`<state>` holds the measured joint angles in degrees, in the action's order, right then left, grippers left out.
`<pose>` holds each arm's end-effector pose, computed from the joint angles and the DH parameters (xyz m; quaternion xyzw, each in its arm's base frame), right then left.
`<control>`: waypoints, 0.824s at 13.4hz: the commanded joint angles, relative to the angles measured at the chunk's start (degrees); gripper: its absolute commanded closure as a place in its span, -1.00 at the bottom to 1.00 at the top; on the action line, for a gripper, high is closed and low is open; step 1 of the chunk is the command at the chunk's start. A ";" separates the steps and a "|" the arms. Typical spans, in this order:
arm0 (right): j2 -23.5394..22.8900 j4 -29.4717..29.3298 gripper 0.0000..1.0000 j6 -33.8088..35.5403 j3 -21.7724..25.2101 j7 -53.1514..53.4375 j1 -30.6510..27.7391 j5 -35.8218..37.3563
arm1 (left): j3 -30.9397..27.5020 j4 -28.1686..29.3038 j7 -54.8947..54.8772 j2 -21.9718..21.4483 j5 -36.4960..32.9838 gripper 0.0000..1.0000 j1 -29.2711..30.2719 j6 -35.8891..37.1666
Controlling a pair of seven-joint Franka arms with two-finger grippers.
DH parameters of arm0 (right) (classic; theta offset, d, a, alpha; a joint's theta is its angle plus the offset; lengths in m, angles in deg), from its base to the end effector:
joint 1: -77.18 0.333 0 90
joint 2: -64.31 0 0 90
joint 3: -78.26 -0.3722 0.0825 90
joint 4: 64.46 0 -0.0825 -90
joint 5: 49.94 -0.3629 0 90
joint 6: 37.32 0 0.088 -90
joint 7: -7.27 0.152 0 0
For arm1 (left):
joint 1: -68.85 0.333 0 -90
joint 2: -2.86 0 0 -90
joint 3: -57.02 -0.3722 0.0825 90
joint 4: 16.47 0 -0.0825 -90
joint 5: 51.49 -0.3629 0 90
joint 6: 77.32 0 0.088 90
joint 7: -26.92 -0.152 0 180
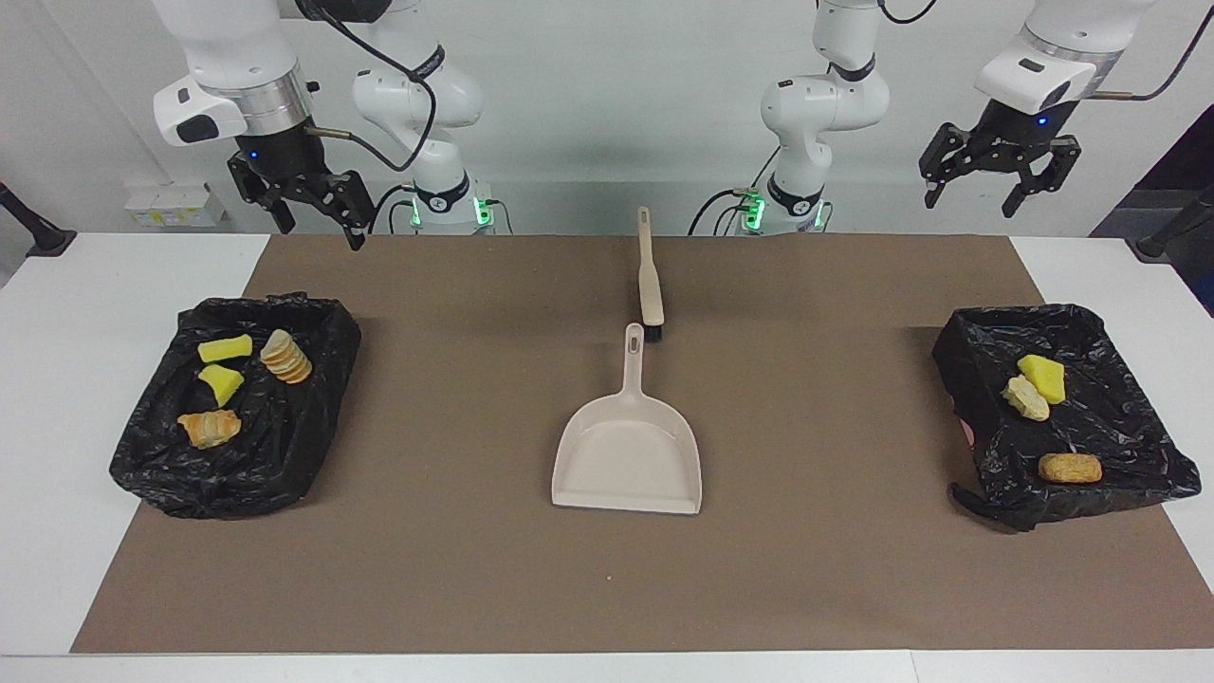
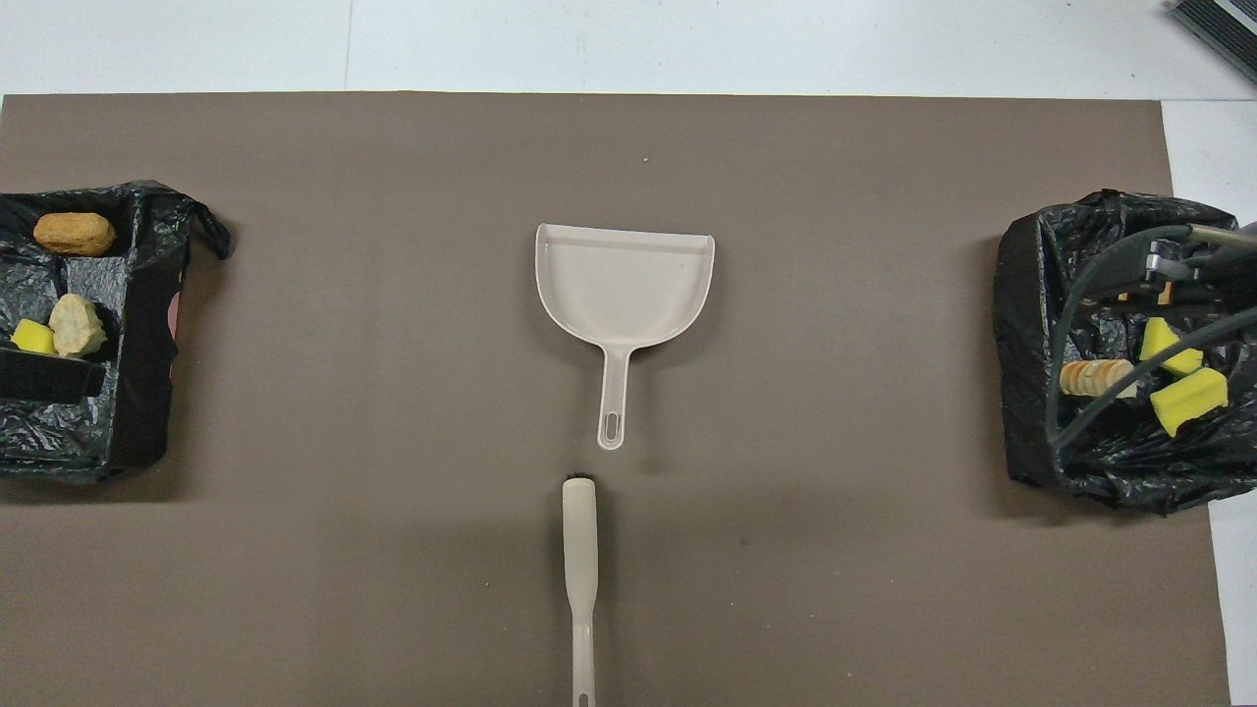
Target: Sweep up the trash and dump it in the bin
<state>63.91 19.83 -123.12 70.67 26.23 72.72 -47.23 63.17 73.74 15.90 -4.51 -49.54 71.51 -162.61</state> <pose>0.5293 0.0211 0.6703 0.9899 -0.1396 0.0140 0.0208 0.4770 -0.0390 0.6913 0.9915 -0.1277 0.0216 0.0086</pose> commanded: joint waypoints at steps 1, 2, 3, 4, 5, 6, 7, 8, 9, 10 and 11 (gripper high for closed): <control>0.58 0.79 -1.00 -1.48 -0.06 -0.24 -0.72 -1.56 | -0.17 1.10 0.90 -0.80 2.27 -1.00 0.68 0.12; 0.58 0.88 -1.00 -1.39 -0.06 -0.24 -0.72 -1.83 | -0.26 1.19 1.25 -0.80 2.27 -1.00 0.68 0.38; 0.58 0.88 -1.00 -1.39 -0.06 -0.24 -0.64 -1.83 | -0.26 1.10 2.65 -0.80 2.18 -1.00 0.51 0.82; 0.58 0.79 -1.00 -1.39 -0.06 -0.24 -0.64 -1.83 | -0.17 1.19 4.67 -0.89 2.09 -1.00 0.33 1.08; 0.58 0.88 -1.00 -1.39 -0.06 -0.24 -0.55 -1.92 | -0.17 1.19 4.77 -0.89 2.09 -1.00 0.07 1.34; 0.58 0.79 -1.00 -1.31 -0.06 -0.24 -0.55 -1.92 | -0.26 1.28 4.86 -0.98 2.09 -1.00 -0.11 2.13; 0.58 0.88 -1.00 -1.30 -0.06 -0.24 -0.46 -1.92 | -0.26 1.28 4.86 -1.15 2.00 -1.00 -0.11 3.79; 0.58 0.88 -1.00 -1.39 -0.06 -0.24 -0.55 -1.92 | -0.17 1.19 4.86 -1.15 2.00 -1.00 -0.02 4.16; 0.49 0.88 -1.00 -1.48 -0.06 -0.24 -0.64 -1.92 | -0.17 1.19 4.95 -1.15 2.00 -1.00 -0.02 3.81; 0.41 0.88 -1.00 -1.48 -0.06 -0.24 -0.55 -1.83 | -0.17 1.19 4.78 -1.15 1.91 -1.00 -0.11 3.72; 0.40 0.88 -1.00 -1.48 -0.06 -0.24 -0.55 -1.92 | -0.17 1.19 4.34 -1.15 1.91 -1.00 -0.20 3.81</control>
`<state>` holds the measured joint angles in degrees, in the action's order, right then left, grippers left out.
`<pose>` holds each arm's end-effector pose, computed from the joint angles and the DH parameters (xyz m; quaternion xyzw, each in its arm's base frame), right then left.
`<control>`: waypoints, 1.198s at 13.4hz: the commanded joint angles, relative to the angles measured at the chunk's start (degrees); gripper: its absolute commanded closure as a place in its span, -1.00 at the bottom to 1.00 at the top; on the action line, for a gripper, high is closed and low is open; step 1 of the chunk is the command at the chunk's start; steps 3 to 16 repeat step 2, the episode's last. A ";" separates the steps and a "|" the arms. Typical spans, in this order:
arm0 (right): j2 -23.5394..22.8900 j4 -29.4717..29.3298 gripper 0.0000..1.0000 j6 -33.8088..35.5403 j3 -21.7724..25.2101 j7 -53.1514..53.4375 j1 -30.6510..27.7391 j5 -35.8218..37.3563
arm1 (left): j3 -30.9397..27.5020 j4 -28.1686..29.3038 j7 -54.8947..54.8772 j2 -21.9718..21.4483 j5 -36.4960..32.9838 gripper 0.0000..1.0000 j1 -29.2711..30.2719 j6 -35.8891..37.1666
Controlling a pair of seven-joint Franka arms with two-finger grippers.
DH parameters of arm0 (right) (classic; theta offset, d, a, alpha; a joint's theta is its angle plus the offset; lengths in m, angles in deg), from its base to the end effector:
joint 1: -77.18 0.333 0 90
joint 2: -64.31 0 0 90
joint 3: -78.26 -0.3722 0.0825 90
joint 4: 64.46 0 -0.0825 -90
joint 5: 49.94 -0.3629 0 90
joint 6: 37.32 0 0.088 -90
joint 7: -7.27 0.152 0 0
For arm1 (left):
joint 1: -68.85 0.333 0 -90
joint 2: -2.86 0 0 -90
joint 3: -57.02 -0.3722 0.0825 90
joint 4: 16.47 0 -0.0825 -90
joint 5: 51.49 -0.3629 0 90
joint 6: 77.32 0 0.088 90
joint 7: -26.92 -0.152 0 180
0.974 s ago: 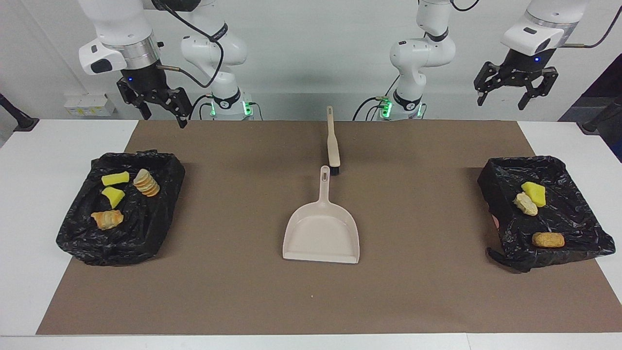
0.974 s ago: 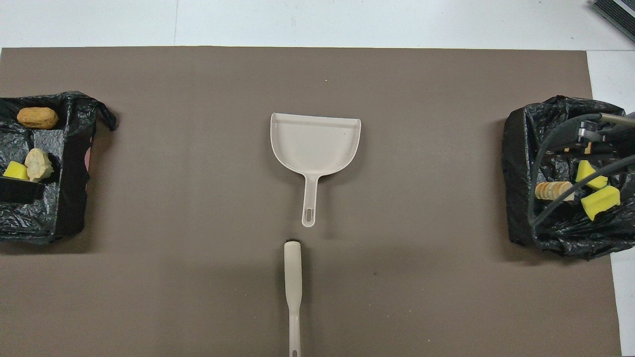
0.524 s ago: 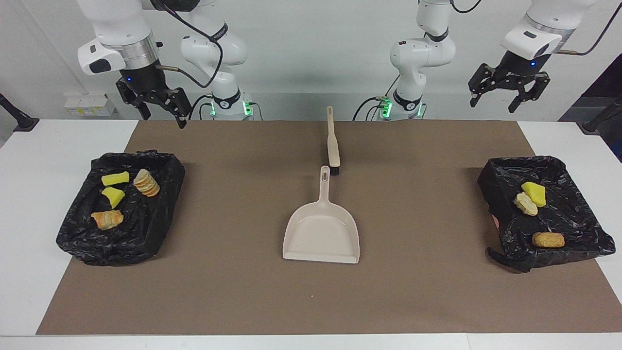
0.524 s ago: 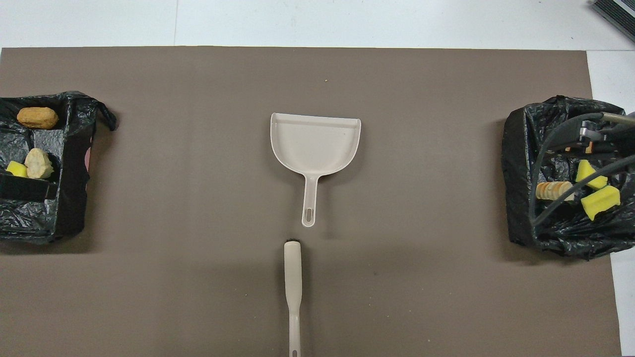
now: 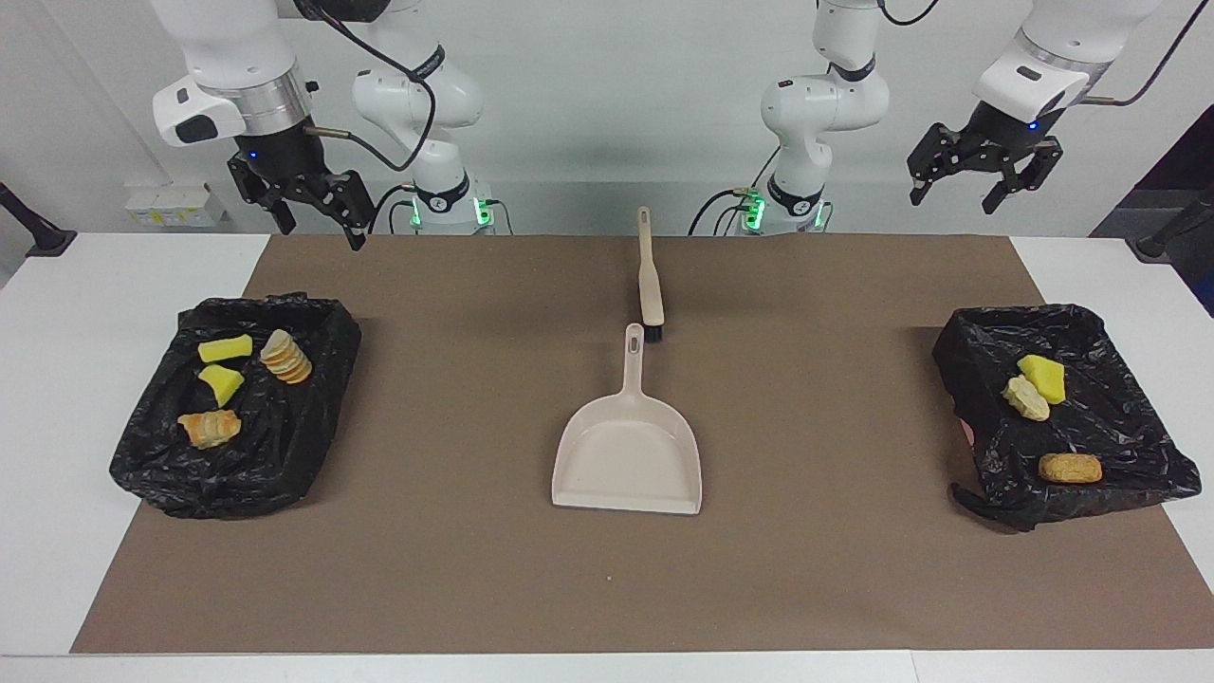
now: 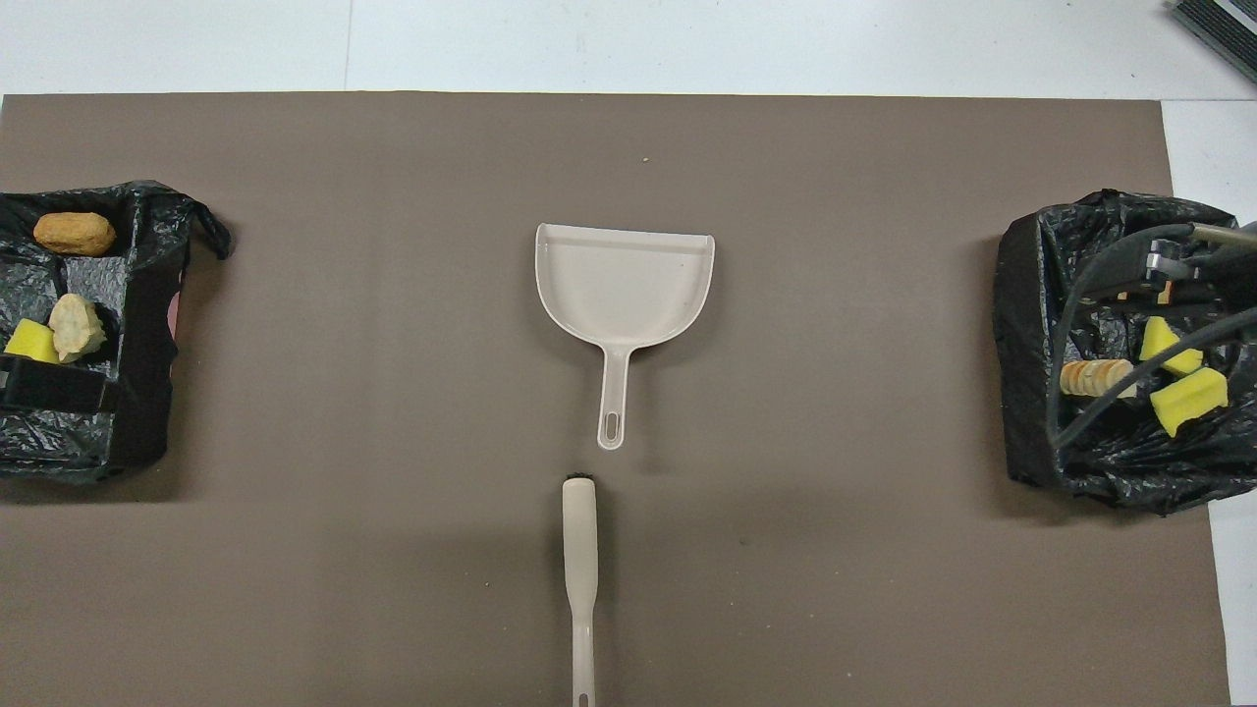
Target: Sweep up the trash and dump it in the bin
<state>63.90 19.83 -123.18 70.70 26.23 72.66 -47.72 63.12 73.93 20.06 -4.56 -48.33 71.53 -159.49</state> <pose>0.5295 0.0217 0.6702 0.9899 -0.1400 0.0136 0.0166 0.4683 -0.0414 0.6855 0.9955 -0.0926 -0.0068 0.0207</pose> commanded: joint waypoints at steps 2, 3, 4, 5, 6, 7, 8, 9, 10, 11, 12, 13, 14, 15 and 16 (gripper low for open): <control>0.41 0.88 -1.00 -1.41 -0.09 -0.24 -0.49 -1.43 | -0.13 0.91 0.88 -1.02 0.71 -1.00 -0.13 0.60; 0.41 0.88 -1.00 -1.41 -0.09 -0.24 -0.49 -1.43 | -0.13 0.91 0.88 -1.02 0.71 -1.00 -0.13 0.60; 0.41 0.88 -1.00 -1.41 -0.09 -0.24 -0.49 -1.43 | -0.13 0.91 0.88 -1.02 0.71 -1.00 -0.13 0.60; 0.41 0.88 -1.00 -1.41 -0.09 -0.24 -0.49 -1.43 | -0.13 0.91 0.88 -1.02 0.71 -1.00 -0.13 0.60; 0.41 0.88 -1.00 -1.41 -0.09 -0.24 -0.49 -1.43 | -0.13 0.91 0.88 -1.02 0.71 -1.00 -0.13 0.60; 0.41 0.88 -1.00 -1.41 -0.09 -0.24 -0.49 -1.43 | -0.13 0.91 0.88 -1.02 0.71 -1.00 -0.13 0.60; 0.41 0.88 -1.00 -1.41 -0.09 -0.24 -0.49 -1.43 | -0.13 0.91 0.88 -1.02 0.71 -1.00 -0.13 0.60; 0.41 0.88 -1.00 -1.41 -0.09 -0.24 -0.49 -1.43 | -0.13 0.91 0.88 -1.02 0.71 -1.00 -0.13 0.60; 0.41 0.88 -1.00 -1.41 -0.09 -0.24 -0.49 -1.43 | -0.13 0.91 0.88 -1.02 0.71 -1.00 -0.13 0.60; 0.41 0.88 -1.00 -1.41 -0.09 -0.24 -0.49 -1.43 | -0.13 0.91 0.88 -1.02 0.71 -1.00 -0.13 0.60; 0.41 0.88 -1.00 -1.41 -0.09 -0.24 -0.49 -1.43 | -0.13 0.91 0.88 -1.02 0.71 -1.00 -0.13 0.60; 0.41 0.88 -1.00 -1.41 -0.09 -0.24 -0.49 -1.43 | -0.13 0.91 0.88 -1.02 0.71 -1.00 -0.13 0.60; 0.41 0.88 -1.00 -1.41 -0.09 -0.24 -0.49 -1.43 | -0.13 0.91 0.88 -1.02 0.71 -1.00 -0.13 0.60; 0.41 0.88 -1.00 -1.41 -0.09 -0.24 -0.49 -1.43 | -0.13 0.91 0.88 -1.02 0.71 -1.00 -0.13 0.60; 0.41 0.88 -1.00 -1.41 -0.09 -0.24 -0.49 -1.43 | -0.13 0.91 0.88 -1.02 0.71 -1.00 -0.13 0.60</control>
